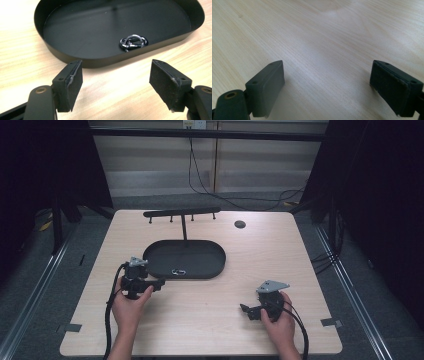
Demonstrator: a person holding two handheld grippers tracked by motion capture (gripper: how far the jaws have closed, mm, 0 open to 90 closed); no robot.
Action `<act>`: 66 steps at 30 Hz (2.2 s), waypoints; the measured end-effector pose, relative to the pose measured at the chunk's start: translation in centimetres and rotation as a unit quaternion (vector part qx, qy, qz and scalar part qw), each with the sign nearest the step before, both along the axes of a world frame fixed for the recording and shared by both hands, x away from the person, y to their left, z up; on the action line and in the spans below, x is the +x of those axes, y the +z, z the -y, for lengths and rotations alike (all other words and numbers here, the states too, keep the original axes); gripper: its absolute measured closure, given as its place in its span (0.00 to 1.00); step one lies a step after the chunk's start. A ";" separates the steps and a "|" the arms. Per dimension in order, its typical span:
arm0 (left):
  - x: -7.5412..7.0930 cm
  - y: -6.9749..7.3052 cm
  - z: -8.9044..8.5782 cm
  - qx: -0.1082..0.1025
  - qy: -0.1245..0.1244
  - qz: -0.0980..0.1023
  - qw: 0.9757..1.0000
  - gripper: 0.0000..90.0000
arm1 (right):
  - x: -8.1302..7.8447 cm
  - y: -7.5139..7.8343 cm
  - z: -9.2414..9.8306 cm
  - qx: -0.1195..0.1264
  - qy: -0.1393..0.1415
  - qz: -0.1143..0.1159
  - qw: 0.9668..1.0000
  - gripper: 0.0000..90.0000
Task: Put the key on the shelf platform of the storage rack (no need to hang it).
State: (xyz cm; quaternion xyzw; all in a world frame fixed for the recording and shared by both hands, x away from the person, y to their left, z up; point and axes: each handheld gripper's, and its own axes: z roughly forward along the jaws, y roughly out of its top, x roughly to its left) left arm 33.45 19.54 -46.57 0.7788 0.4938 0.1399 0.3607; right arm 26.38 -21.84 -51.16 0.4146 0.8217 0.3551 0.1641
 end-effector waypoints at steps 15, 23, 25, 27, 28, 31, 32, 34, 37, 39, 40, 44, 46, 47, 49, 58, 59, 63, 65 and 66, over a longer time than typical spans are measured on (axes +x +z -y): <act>-1.2 -1.0 -1.3 0.002 0.005 -0.011 1.000 0.31 | 0.0 0.0 0.0 0.000 0.000 0.000 1.000 0.13; -1.9 -1.8 -1.8 0.009 0.008 -0.014 1.000 0.31 | 0.0 0.0 0.0 0.000 0.000 0.000 1.000 0.13; -2.1 -1.9 -1.9 0.013 0.006 -0.015 1.000 0.31 | 0.0 0.0 0.0 0.000 0.000 0.000 1.000 0.13; -2.3 -2.1 -2.0 0.012 0.007 -0.014 1.000 0.31 | 0.0 0.0 0.0 0.000 0.000 0.000 1.000 0.13; -2.3 -2.1 -2.0 0.014 0.007 -0.013 1.000 0.31 | 0.0 0.0 0.0 0.000 0.000 0.000 1.000 0.13; -2.6 -2.2 -2.1 0.012 0.006 -0.012 1.000 0.31 | 0.0 0.0 0.0 0.000 0.000 0.000 1.000 0.13; -2.7 -2.3 -2.1 0.016 0.006 -0.013 1.000 0.31 | 0.0 0.0 0.0 0.000 0.000 0.000 1.000 0.13; -2.8 -2.4 -2.1 0.022 0.005 -0.014 1.000 0.31 | 0.0 0.0 0.0 0.000 0.000 0.000 1.000 0.13; -3.0 -2.5 -2.3 0.025 0.004 -0.015 1.000 0.31 | 0.0 0.0 0.0 0.000 0.000 0.000 1.000 0.13; -3.1 -2.7 -2.4 0.026 0.005 -0.015 1.000 0.31 | 0.0 0.0 0.0 0.000 0.000 0.000 1.000 0.13; -3.2 -2.7 -2.4 0.027 0.005 -0.018 0.999 0.31 | 0.0 0.0 0.0 0.000 0.000 0.000 1.000 0.13; -3.4 -3.0 -2.6 0.036 0.006 -0.017 0.999 0.31 | 0.0 0.0 0.0 0.000 0.000 0.000 1.000 0.13; -3.5 -3.1 -2.6 0.036 0.007 -0.015 0.999 0.31 | 0.0 0.0 0.0 0.000 0.000 0.000 1.000 0.13; -3.6 -3.1 -2.7 0.038 0.006 -0.013 0.999 0.31 | 0.0 0.0 0.0 0.000 0.000 0.000 1.000 0.13; -3.7 -3.2 -2.8 0.038 0.007 -0.010 0.999 0.31 | 0.0 0.0 0.0 0.000 0.000 0.000 1.000 0.13; -4.3 -3.5 -2.6 0.060 -0.007 0.014 0.998 0.30 | 0.0 0.0 0.0 0.000 0.000 0.000 1.000 0.13; -4.3 -3.6 -2.6 0.060 -0.009 0.015 0.998 0.30 | 0.0 0.0 0.0 0.000 0.000 0.000 1.000 0.13; -4.5 -3.7 -2.7 0.058 -0.010 0.025 0.998 0.28 | 0.0 0.0 0.0 0.000 0.000 0.000 1.000 0.13; -4.6 -3.8 -2.8 0.056 -0.013 0.028 0.998 0.28 | 0.0 0.0 0.0 0.000 0.000 0.000 1.000 0.13; -4.6 -3.9 -2.8 0.054 -0.013 0.031 0.998 0.28 | 0.0 0.0 0.0 0.000 0.000 0.000 1.000 0.13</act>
